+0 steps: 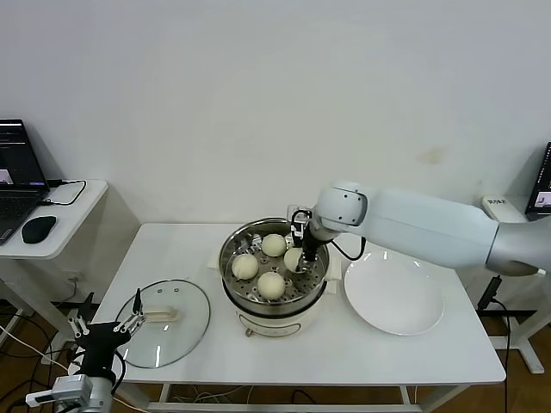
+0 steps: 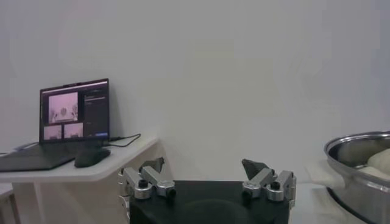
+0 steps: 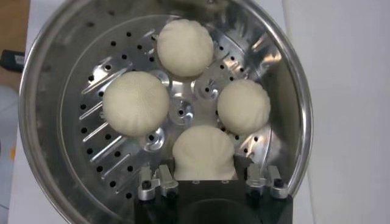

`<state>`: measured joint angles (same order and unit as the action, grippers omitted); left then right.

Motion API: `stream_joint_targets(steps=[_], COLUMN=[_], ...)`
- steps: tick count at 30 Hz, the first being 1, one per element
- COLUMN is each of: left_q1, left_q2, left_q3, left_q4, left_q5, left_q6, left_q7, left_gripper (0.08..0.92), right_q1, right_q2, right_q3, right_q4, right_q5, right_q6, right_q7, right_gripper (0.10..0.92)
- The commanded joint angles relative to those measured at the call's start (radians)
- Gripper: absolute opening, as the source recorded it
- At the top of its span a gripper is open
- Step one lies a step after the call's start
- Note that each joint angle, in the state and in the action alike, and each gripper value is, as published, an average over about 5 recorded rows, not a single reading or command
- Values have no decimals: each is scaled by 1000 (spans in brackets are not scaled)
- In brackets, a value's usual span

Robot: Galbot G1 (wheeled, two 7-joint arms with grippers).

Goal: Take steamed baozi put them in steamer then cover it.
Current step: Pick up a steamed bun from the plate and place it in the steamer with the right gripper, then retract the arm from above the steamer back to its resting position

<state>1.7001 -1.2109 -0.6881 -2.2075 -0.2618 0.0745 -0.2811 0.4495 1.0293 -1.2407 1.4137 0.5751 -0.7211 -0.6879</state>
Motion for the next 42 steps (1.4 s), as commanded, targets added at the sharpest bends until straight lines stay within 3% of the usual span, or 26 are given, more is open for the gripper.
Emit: stream_joint_targets(steps=[1,5,14,19,25,28,32,37,42], left_q1=[0,0,1,0,1,2,3,4,1], left_q2=[2,8,8,5,-1,-5,-10,-13,-7], left_q3=[-1,-2,-2,-3,-6,-3,1,7,25], left_q4=[0,1,2,4,24,33,36,50,81], left_q5=[1,0,-1,2,12,25,41,69,149], left_q6=[1,1,-1,-3,-14,-22,-29,-38,-59], left_q7=[0,0,1,0,-1,-1,0,4,7], left_gripper=[823,823,823,823,823,823,823,823,823], right_q1=[-5,5,-141,-506,-1044,-1321,-1571,-1755,-1880], right_q2=[-33,-93,-375,-542,-590,-530,-337,-64,174], right_q3=[36,91,311,613,1060,1333,1612,1825,1997], right_q4=[20,75,339,449,507,519,500,469,482], right_q5=[-9,-4,94,74,-48,-95,-188,-340,-350], right_q6=[-5,-4,67,271,502,594,726,859,912], right_q7=[4,33,336,527,658,672,653,566,494], right_gripper=[741,812,823,823,823,823,823,823,823])
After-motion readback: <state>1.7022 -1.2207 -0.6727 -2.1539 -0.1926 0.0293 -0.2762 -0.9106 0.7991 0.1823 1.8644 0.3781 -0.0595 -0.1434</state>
